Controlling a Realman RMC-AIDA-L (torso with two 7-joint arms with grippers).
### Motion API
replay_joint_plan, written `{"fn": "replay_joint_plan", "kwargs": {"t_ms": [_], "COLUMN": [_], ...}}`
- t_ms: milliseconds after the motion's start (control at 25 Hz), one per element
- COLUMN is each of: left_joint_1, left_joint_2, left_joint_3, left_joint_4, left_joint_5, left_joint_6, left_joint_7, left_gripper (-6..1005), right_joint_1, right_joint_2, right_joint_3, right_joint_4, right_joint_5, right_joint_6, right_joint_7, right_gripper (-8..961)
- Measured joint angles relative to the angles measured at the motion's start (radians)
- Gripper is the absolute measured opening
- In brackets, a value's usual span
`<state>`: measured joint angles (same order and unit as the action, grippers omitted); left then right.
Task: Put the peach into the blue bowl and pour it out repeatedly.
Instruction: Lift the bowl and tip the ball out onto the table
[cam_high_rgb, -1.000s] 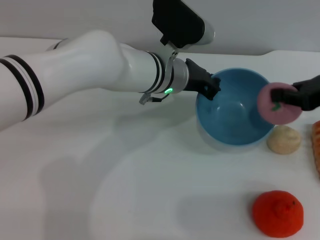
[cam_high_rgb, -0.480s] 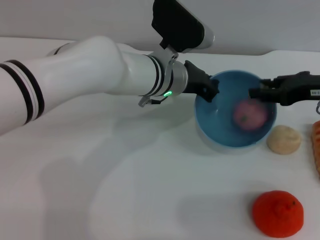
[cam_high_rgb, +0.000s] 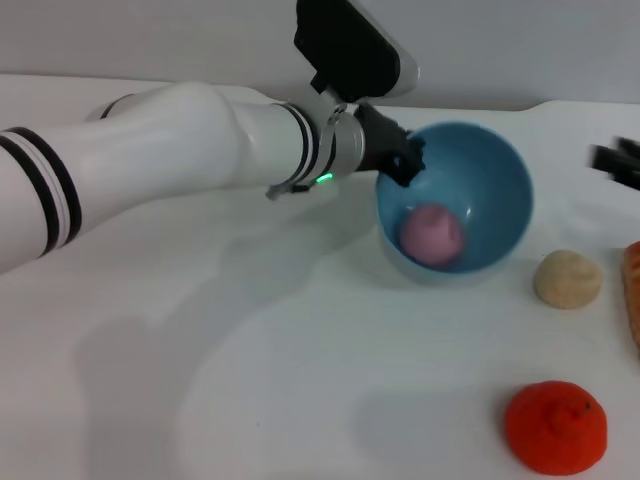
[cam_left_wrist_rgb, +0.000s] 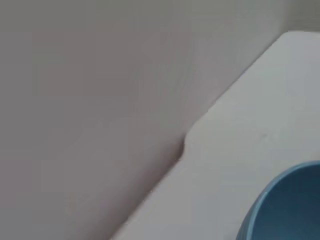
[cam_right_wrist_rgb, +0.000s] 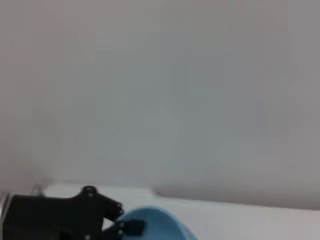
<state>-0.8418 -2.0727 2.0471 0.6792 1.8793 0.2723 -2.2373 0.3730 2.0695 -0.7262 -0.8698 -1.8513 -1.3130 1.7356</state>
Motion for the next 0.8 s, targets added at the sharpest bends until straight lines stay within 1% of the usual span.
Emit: {"fn": "replay_joint_plan", "kwargs": {"t_ms": [120, 160, 200, 320, 400, 600, 720, 760, 800], "left_joint_1": [0.001, 0.001, 0.001, 0.000, 0.001, 0.014, 0.040, 0.058, 0.058], "left_joint_2": [0.000, -0.001, -0.002, -0.004, -0.004, -0.004, -0.005, -0.005, -0.005], "left_joint_3": [0.001, 0.002, 0.003, 0.025, 0.073, 0.183, 0.253, 0.308, 0.308], "left_joint_4": [0.023, 0.031, 0.038, 0.063, 0.087, 0.163, 0.206, 0.227, 0.227], "left_joint_5": [0.087, 0.114, 0.138, 0.207, 0.246, 0.340, 0.374, 0.379, 0.379], "left_joint_6": [-0.059, -0.074, -0.090, -0.146, -0.203, -0.312, -0.391, -0.452, -0.452], "left_joint_7": [0.029, 0.029, 0.030, 0.030, 0.030, 0.043, 0.131, 0.243, 0.243], "left_gripper": [-1, -1, -1, -1, -1, 0, 0, 0, 0], "right_joint_1": [-0.091, -0.155, -0.155, -0.216, -0.239, -0.277, -0.280, -0.281, -0.282], "right_joint_2": [0.000, 0.002, 0.002, -0.002, -0.005, -0.003, -0.005, -0.005, -0.005], "right_joint_3": [0.063, 0.077, 0.077, 0.114, 0.164, 0.256, 0.279, 0.280, 0.280], "right_joint_4": [0.066, 0.144, 0.144, 0.274, 0.340, 0.407, 0.443, 0.448, 0.449], "right_joint_5": [0.126, 0.243, 0.243, 0.341, 0.350, 0.352, 0.352, 0.352, 0.352], "right_joint_6": [-0.061, -0.093, -0.093, -0.094, -0.090, -0.089, -0.089, -0.089, -0.089], "right_joint_7": [-0.084, -0.181, -0.181, -0.298, -0.363, -0.459, -0.492, -0.498, -0.502], "right_gripper": [453, 453, 453, 454, 454, 453, 453, 453, 453]}}
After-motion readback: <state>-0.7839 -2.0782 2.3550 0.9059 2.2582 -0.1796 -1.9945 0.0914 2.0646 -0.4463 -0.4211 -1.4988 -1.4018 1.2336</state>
